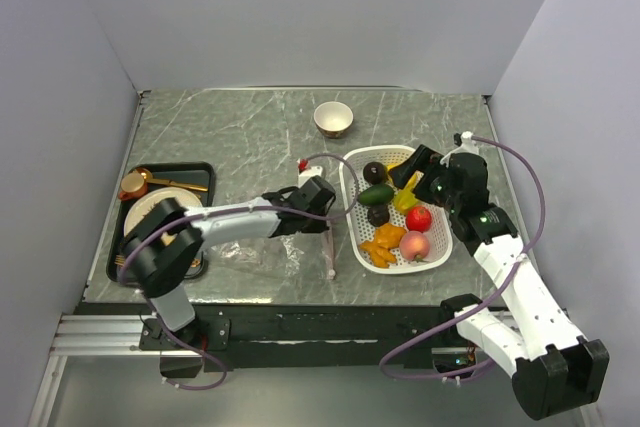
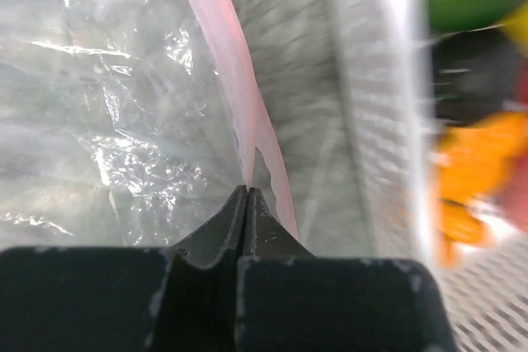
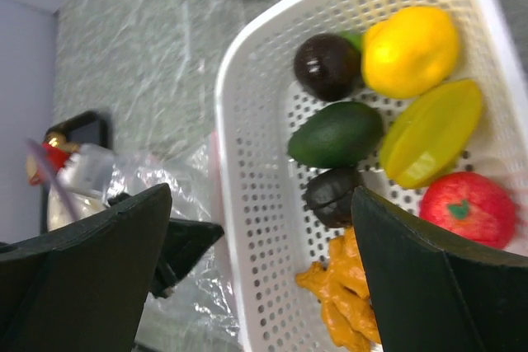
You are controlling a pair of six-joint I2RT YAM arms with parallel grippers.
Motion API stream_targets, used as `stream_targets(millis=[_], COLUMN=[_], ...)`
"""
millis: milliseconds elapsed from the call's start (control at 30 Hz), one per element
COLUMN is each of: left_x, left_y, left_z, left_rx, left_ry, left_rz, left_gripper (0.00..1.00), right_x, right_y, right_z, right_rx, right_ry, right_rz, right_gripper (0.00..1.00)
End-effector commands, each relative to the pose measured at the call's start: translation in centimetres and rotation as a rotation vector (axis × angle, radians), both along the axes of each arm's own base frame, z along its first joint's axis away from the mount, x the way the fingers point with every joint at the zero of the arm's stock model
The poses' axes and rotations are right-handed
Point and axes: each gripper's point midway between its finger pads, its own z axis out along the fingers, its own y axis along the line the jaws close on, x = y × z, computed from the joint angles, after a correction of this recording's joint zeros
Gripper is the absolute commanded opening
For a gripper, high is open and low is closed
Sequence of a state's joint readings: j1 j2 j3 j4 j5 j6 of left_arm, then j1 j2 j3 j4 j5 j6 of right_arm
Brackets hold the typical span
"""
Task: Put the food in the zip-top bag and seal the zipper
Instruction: Pick up the zipper food storage bag at the center of the board.
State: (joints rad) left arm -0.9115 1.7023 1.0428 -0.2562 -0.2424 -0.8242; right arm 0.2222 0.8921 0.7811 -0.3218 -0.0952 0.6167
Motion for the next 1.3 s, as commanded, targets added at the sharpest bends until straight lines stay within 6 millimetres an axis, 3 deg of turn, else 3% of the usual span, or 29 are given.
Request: stream_targets(millis=[0, 100, 267, 533, 867, 1000, 1133, 1167, 1200, 1267], left_x=[0.9, 0.7, 0.6, 0.2, -0.4, -0.3, -0.3, -0.3, -0.2, -0.1], left_y=[0.0, 0.4, 1.3, 0.8, -0.2, 0.0, 0.2, 0.3, 0.3, 0.6], left_z=[8.1, 10.9, 13.0, 14.0, 14.9, 15.0, 15.1, 15.0, 15.1, 14.7], left_rx=[-0.138, -0.181, -0.197, -0.26, -0.318, -0.319, -0.315, -0.311, -0.309, -0.293], left_ry=[-0.176, -0.232, -0.277, -0.312, -0.317, -0.325, -0.331, -0.331, -0.332, -0.327], left_rz=[-0.005, -0.023, -0.017, -0.054, -0.105, -0.099, -0.095, -0.093, -0.091, -0.086], left_gripper=[0.02, 0.07, 0.09, 0.13, 0.13, 0.13, 0.14, 0.13, 0.14, 0.13], right_x=[0.0, -0.1, -0.1, -0.4, 0.1, 0.1, 0.1, 0.1, 0.0, 0.3], right_y=[2.4, 4.2, 7.2, 12.3, 15.3, 16.2, 17.1, 17.3, 17.5, 17.5], right_z=[1.2, 0.9, 0.4, -0.5, -3.4, -3.9, -3.9, -3.8, -3.8, -4.2], right_rx=[0.066, 0.129, 0.227, 0.27, 0.302, 0.336, 0.387, 0.397, 0.403, 0.41], right_ry=[-0.055, -0.05, -0.045, -0.023, 0.056, 0.074, 0.077, 0.076, 0.077, 0.088], right_rz=[0.138, 0.214, 0.363, 0.522, 0.588, 0.618, 0.651, 0.663, 0.671, 0.659], right_gripper=[0.95, 0.94, 0.92, 0.87, 0.74, 0.56, 0.49, 0.41, 0.25, 0.07])
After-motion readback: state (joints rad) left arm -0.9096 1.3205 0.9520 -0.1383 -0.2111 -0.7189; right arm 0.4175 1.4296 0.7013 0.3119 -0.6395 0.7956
